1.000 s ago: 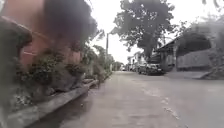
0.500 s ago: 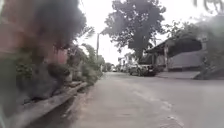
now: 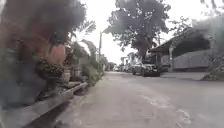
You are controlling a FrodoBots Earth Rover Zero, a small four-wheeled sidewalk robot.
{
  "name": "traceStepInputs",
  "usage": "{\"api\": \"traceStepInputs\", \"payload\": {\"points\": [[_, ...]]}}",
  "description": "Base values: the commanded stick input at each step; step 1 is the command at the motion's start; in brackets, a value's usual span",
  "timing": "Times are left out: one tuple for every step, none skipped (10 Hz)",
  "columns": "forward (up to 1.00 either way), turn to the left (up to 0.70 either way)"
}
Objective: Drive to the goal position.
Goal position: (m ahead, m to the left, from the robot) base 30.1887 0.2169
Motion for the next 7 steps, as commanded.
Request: {"api": "traceStepInputs", "payload": {"points": [[0.7,0.0],[0.7,0.0],[0.7,0.0],[0.7,0.0],[0.7,0.0],[0.7,0.0],[0.7,0.0]]}}
